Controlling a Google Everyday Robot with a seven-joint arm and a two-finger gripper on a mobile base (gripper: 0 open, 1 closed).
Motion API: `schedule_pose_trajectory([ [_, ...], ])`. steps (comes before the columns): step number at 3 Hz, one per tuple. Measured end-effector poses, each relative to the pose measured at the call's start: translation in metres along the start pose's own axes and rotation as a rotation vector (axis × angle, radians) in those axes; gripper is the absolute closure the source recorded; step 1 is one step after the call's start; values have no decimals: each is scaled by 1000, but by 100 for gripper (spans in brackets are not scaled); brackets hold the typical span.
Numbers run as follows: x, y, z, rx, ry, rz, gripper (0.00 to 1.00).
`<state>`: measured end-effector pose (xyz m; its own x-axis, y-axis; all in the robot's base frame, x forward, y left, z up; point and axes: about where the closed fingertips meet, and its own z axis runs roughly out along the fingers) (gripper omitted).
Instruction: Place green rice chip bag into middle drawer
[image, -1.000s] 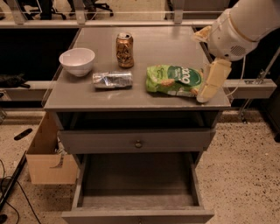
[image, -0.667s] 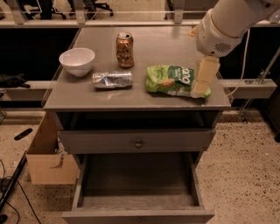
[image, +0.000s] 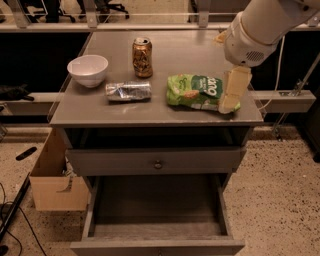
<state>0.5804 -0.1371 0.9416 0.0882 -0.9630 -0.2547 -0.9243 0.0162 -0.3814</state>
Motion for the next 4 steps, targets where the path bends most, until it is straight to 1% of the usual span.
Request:
schedule_pose_trajectory([
  [1, 9, -7, 10, 20, 4, -3, 0],
  [2, 26, -17, 25, 26, 25, 10, 0],
  [3, 44, -29, 41, 17, 56, 16, 0],
  [4, 57, -46, 61, -3, 81, 21, 0],
])
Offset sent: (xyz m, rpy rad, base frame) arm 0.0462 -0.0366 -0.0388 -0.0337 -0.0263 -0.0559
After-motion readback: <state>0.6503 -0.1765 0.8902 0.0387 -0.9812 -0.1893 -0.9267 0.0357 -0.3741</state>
